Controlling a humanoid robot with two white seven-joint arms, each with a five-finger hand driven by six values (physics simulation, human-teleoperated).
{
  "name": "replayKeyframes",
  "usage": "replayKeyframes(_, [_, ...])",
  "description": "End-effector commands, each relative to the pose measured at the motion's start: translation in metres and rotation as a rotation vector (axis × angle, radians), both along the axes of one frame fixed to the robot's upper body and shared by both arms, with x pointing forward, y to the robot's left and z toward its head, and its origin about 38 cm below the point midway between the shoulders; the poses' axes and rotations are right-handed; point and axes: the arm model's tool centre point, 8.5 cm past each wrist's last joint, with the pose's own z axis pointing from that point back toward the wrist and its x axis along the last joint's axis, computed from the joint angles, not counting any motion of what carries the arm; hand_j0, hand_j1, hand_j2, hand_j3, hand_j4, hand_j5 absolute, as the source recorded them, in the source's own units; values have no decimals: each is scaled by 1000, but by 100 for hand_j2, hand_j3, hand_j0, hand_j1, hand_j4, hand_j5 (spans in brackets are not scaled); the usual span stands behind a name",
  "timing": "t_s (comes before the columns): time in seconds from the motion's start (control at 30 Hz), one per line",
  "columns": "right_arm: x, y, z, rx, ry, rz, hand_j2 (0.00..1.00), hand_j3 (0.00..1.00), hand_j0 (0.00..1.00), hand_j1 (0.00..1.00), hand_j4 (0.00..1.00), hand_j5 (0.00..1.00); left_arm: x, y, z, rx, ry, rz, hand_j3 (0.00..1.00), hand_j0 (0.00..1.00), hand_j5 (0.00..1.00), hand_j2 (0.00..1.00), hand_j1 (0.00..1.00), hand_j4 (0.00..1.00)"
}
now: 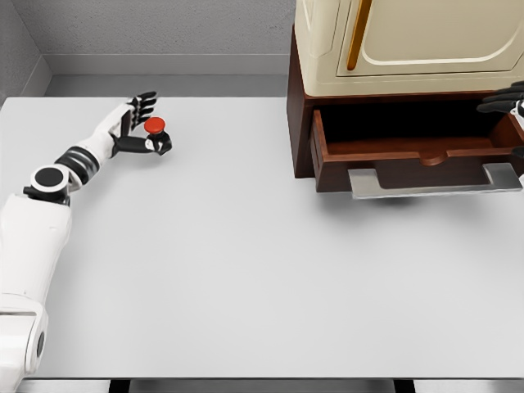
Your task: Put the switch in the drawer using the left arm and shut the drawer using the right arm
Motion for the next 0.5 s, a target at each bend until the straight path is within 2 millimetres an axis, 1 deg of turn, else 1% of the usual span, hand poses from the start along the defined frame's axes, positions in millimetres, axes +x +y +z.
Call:
replayKeyframes(0.0, [0, -2, 0, 6, 1, -6, 81, 81, 81, 81, 81, 81, -1, 3, -5, 8, 13, 19, 100, 100, 100, 100, 100, 100])
replayKeyframes(0.07, [0, -3, 0, 6, 3, -8, 81, 81, 81, 81, 81, 81, -1, 3, -6, 9, 14, 20, 100, 100, 100, 100, 100, 100])
replayKeyframes(0.13, [0, -4, -3, 7, 10, -13, 84, 84, 84, 84, 84, 84, -1, 3, -6, 23, 15, 16, 100, 100, 100, 100, 100, 100])
replayKeyframes(0.2, [0, -4, -4, 9, 13, -12, 85, 85, 85, 85, 85, 85, -1, 2, -5, 29, 13, 12, 100, 100, 100, 100, 100, 100])
replayKeyframes(0.27, [0, -5, -5, 10, 14, -15, 85, 85, 85, 85, 85, 85, 0, 1, -3, 31, 5, 9, 94, 94, 94, 94, 94, 94])
replayKeyframes(0.33, [0, -7, -6, 10, 15, -21, 85, 85, 85, 85, 85, 85, 0, 0, -2, 41, 1, 4, 94, 94, 94, 94, 94, 94])
replayKeyframes(0.4, [0, -7, -8, 10, 21, -21, 85, 85, 85, 85, 85, 85, 0, 0, 0, 42, -11, 0, 88, 88, 88, 88, 88, 88])
replayKeyframes(0.47, [0, -10, -9, 9, 25, -30, 85, 85, 85, 85, 85, 85, 0, -1, 2, 44, -18, -4, 87, 87, 87, 87, 87, 87])
